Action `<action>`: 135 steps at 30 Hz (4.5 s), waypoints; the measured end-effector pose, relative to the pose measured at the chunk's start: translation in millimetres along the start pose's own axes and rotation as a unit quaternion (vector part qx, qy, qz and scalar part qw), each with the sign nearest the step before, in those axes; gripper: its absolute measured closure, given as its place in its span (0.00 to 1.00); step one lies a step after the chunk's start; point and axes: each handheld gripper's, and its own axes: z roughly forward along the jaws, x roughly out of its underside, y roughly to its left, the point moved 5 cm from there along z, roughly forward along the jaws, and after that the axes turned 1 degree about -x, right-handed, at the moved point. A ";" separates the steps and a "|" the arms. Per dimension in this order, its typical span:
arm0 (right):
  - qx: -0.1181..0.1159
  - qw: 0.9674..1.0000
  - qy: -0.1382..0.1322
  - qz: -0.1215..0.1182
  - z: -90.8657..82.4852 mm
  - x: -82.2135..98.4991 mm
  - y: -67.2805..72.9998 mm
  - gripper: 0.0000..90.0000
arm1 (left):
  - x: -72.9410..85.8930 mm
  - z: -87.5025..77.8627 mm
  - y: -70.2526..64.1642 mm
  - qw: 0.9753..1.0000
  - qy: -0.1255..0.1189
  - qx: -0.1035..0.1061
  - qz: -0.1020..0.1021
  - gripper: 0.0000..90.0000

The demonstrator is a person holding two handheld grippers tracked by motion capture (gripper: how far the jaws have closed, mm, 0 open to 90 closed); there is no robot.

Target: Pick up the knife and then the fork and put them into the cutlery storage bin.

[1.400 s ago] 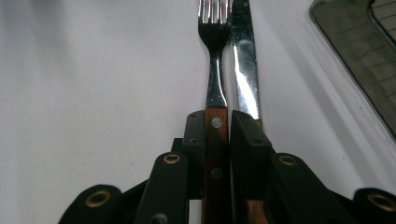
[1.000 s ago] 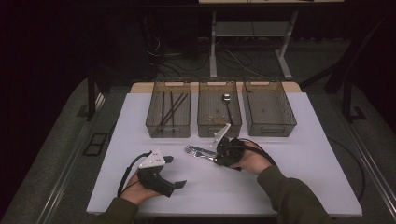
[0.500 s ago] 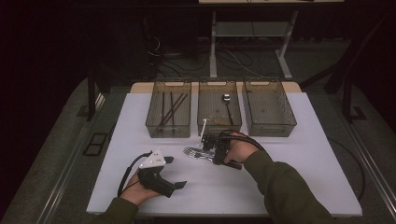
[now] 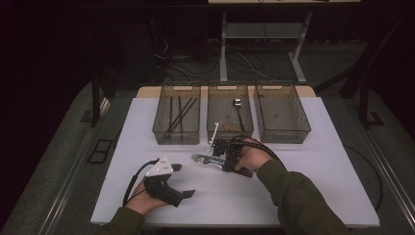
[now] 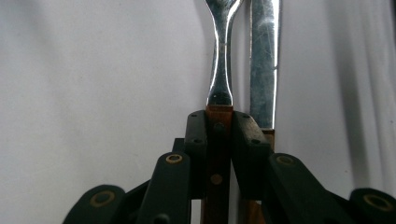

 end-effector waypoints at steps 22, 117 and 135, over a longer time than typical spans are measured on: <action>-0.012 0.975 -0.203 0.084 -42.1 40.6 -8.4 0.86 | 0.9 -0.3 4.6 1.000 -0.003 -0.008 -0.001 0.00; 0.038 0.900 -0.391 0.189 -64.0 114.6 -43.3 0.58 | 1.7 1.3 1.6 1.000 0.003 -0.010 0.001 0.00; 0.008 0.938 -0.325 0.121 -14.7 65.7 -19.2 0.69 | 2.0 1.6 1.4 1.000 0.004 -0.008 0.002 0.00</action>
